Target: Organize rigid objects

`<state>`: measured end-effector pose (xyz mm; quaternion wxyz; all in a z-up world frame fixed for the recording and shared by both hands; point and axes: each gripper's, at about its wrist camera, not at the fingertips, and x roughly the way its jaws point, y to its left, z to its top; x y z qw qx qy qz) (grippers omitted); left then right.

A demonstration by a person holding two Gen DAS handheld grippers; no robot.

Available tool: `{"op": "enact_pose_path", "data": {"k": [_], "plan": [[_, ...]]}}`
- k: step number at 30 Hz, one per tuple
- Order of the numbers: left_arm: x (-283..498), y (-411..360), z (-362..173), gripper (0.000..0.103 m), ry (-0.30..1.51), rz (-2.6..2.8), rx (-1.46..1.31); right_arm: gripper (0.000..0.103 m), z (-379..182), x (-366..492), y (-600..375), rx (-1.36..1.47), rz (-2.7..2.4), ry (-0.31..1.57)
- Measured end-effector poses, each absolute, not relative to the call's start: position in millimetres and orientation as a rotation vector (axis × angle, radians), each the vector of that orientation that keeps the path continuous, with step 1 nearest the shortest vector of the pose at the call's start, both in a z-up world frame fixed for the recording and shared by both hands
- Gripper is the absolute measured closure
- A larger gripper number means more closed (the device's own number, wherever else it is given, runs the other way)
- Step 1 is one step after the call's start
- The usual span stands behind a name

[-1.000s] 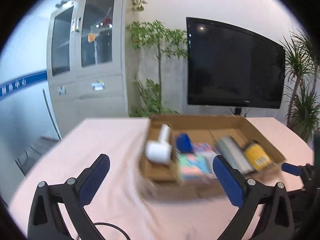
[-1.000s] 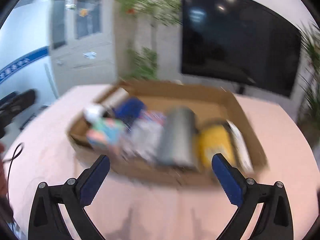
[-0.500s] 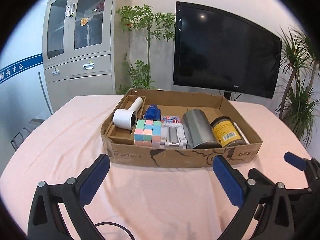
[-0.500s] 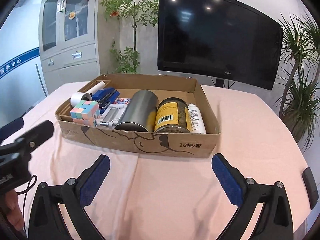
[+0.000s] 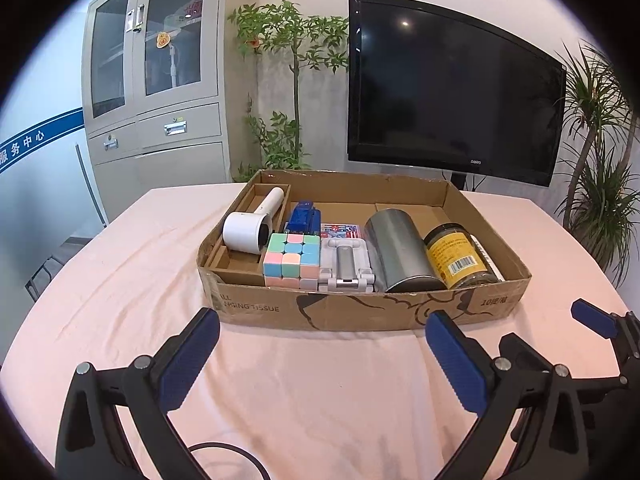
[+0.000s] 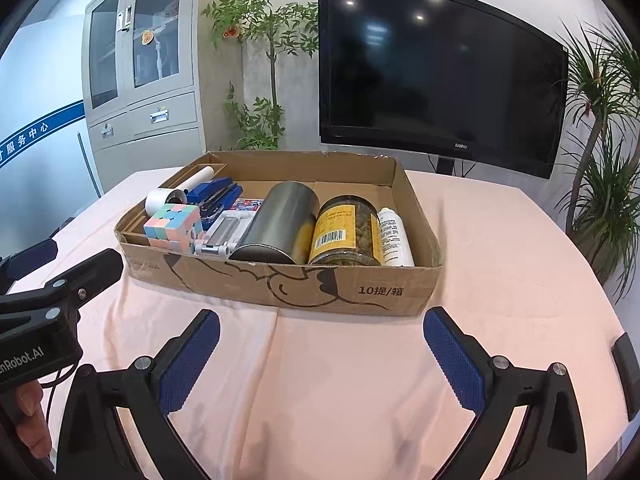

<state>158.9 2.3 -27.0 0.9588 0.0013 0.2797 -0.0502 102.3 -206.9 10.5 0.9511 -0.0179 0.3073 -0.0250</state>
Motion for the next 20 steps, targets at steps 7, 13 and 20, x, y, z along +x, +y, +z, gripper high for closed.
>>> {"op": "enact_pose_path", "data": {"k": [7,13,20], "plan": [[169.3,1.7,-33.5,0.001,0.581,-0.101,0.012,0.001,4.1,114.0,-205.4,-0.039,-0.059,0.638],[176.4,0.8,-39.0,0.001,0.597,-0.111,0.007,0.001,-0.6,121.2,-201.9,-0.04,-0.063,0.647],[184.7,4.1,-43.1,0.001,0.614,-0.118,-0.012,0.001,-5.3,127.9,-199.3,-0.042,-0.069,0.653]]}}
